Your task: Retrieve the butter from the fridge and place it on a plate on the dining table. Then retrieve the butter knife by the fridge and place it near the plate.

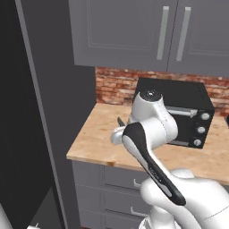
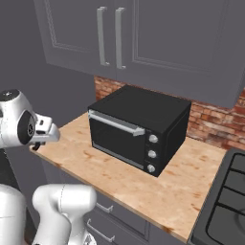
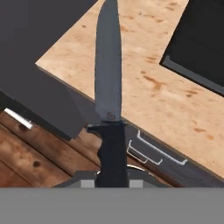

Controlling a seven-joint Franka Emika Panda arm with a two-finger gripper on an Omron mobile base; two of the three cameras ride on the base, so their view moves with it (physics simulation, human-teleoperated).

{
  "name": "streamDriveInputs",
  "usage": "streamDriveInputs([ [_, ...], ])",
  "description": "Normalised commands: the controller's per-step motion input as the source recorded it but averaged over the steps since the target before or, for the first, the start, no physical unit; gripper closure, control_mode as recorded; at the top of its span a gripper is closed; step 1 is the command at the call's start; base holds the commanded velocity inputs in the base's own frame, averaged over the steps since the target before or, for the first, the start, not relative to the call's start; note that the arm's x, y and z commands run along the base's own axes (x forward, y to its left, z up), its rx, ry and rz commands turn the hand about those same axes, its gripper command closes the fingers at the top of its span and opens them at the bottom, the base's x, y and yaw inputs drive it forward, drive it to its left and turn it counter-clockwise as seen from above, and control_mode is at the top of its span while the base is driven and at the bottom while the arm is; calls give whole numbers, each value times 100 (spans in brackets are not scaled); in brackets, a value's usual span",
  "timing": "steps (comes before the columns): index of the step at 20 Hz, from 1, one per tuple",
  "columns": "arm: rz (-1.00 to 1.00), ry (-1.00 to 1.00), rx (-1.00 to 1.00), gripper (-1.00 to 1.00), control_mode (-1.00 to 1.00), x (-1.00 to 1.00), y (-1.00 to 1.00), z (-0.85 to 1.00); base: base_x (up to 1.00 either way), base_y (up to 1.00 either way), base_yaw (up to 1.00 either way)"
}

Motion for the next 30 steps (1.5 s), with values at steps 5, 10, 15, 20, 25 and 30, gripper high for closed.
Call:
streamDriveInputs([
  [5,0,0,0,100,-100,-37,-46,52,0,0,0],
  [10,-1,0,0,100,-100,-44,-47,37,0,0,0],
  [15,-2,0,0,100,-100,-48,-27,11,0,0,0],
  [20,0,0,0,100,-100,-25,-8,0,0,0,0],
  [25,0,0,0,100,-100,-3,-6,0,0,0,0],
  [30,0,0,0,100,-100,0,0,0,0,0,0],
])
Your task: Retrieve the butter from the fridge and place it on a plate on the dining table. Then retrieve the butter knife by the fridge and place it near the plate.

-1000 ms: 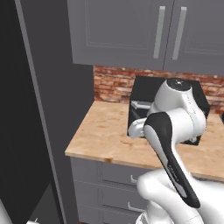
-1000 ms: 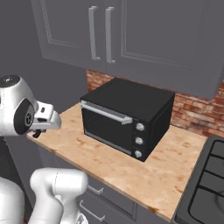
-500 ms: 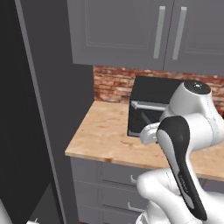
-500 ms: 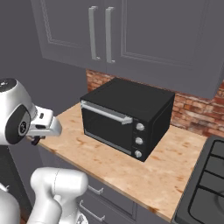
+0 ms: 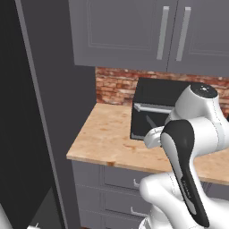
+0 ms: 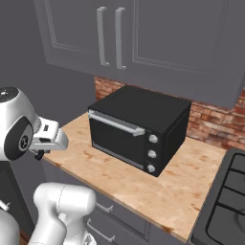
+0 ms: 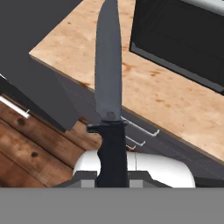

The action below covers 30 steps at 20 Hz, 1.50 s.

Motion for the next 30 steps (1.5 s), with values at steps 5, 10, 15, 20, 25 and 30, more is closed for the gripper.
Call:
streamDriveInputs([
  [5,0,0,0,100,-100,-6,0,0,0,0,0],
  [10,0,0,0,100,100,-7,0,0,-44,0,-2],
  [15,0,0,0,100,100,0,0,0,-75,0,-3],
  [20,0,0,0,100,100,0,0,0,-74,0,-3],
  [25,0,0,0,100,100,0,0,0,-71,-7,-1],
  [30,0,0,0,100,100,0,0,0,-64,0,18],
])
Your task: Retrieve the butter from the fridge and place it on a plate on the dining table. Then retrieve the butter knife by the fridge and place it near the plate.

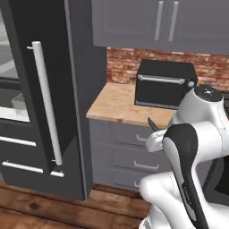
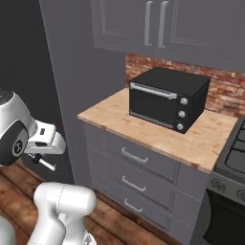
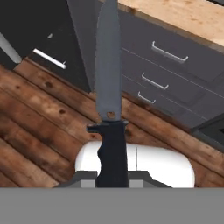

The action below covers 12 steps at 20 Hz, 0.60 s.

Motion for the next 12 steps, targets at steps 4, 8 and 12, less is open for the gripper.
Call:
streamDriveInputs([
  [4,0,0,0,100,100,0,0,0,-42,0,47],
  [8,0,0,0,100,100,0,0,0,-38,0,58],
  [12,0,0,0,100,100,0,0,0,-49,-13,62],
])
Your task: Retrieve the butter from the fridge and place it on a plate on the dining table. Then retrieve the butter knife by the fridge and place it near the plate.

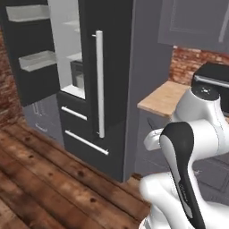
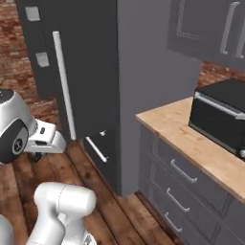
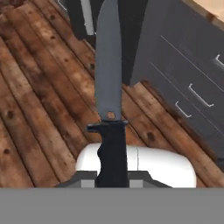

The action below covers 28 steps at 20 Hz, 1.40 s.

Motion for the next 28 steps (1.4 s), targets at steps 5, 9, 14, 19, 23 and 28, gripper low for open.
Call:
streamDriveInputs([
  [5,0,0,0,100,100,0,0,0,-64,-2,52],
  [9,0,0,0,100,100,0,0,0,-56,10,49],
  [14,0,0,0,100,100,0,0,0,-68,21,48],
  [19,0,0,0,100,100,0,0,0,-52,37,45],
  [23,0,0,0,100,100,0,0,0,8,62,28],
  [28,0,0,0,100,100,0,0,0,48,87,13],
])
